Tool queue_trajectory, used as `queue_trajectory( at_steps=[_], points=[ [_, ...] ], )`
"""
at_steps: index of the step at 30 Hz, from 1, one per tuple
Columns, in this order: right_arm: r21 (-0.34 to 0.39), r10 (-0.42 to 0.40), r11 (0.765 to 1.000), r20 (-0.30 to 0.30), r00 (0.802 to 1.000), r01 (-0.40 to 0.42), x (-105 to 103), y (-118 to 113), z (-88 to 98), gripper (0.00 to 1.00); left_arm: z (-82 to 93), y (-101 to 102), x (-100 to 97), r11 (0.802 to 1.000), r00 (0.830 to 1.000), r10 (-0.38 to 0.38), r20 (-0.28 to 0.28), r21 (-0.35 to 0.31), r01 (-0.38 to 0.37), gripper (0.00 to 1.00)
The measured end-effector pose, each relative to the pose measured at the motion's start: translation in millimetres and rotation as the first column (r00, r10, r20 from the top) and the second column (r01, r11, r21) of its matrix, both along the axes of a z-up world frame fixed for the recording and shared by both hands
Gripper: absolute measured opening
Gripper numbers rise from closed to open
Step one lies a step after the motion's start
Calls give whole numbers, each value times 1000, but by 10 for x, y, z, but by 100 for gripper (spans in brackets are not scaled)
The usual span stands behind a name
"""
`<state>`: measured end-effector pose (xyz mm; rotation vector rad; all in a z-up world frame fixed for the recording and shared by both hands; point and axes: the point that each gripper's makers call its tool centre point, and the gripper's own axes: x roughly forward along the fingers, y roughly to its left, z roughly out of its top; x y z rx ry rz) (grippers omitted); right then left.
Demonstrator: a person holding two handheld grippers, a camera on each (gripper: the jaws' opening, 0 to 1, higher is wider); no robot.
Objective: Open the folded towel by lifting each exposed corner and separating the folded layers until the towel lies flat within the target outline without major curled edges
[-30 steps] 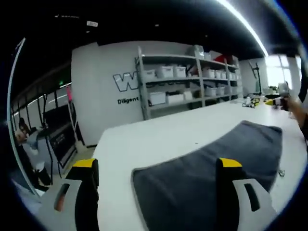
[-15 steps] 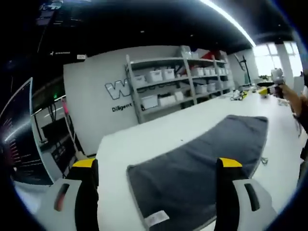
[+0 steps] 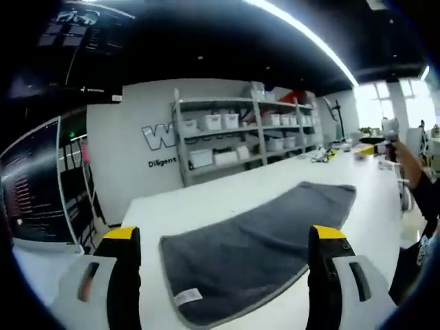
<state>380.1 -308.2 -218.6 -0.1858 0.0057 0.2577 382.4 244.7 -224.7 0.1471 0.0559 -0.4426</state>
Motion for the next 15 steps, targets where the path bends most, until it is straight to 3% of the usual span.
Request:
queue_trajectory(
  at_steps=[6,9,12,15],
  points=[
    [18,28,999,3,1000,-28,-402,116,-157,100,-72,27,-346,999,1000,9,17,-40,-8,100],
    [35,50,998,-33,998,-49,-543,202,-280,100,-110,7,-476,999,1000,6,25,-52,-5,100],
    [16,51,999,-42,998,-50,-663,256,-327,100,-168,32,-539,1000,999,27,32,8,-28,100],
    [31,42,999,-26,999,-42,-753,241,-289,100,-149,1,-566,1000,999,7,40,11,-7,100]
  ],
)
